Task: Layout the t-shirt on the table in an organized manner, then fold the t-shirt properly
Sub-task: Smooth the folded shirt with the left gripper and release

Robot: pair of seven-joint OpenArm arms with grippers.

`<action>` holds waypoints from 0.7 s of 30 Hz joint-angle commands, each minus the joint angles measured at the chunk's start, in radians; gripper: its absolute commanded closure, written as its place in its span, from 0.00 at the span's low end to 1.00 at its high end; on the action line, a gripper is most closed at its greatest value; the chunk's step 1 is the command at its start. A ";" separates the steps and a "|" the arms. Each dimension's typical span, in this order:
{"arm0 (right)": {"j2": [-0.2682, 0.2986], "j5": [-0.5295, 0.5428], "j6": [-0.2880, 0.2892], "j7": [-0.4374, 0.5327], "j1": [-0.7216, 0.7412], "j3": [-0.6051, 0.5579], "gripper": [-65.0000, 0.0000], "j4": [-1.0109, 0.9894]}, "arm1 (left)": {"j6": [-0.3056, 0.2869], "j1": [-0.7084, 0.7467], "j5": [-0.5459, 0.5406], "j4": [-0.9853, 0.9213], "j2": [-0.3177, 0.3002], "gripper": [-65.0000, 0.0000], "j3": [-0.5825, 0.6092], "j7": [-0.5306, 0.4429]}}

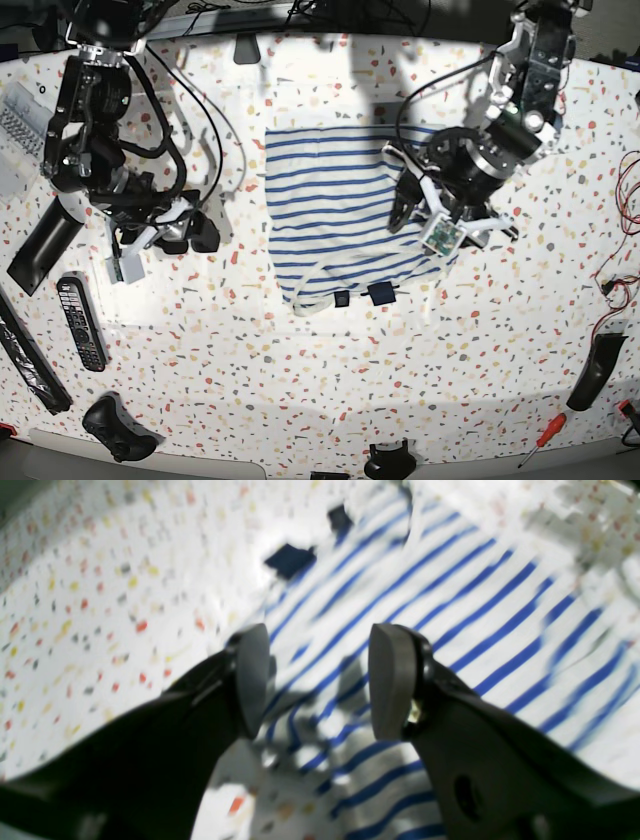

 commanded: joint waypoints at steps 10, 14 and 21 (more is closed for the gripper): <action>0.008 0.043 0.013 0.016 0.016 0.001 0.49 0.021 | 0.150 -0.011 0.182 -0.234 -0.006 0.55 -0.005 0.074; 0.009 0.043 0.013 0.019 0.016 0.001 0.49 0.021 | 0.178 -0.011 0.206 -0.175 -0.006 0.55 -0.005 0.093; 0.012 0.043 0.013 0.021 0.016 0.001 0.49 0.023 | 0.178 -0.008 0.133 -0.002 -0.010 0.55 -0.006 0.109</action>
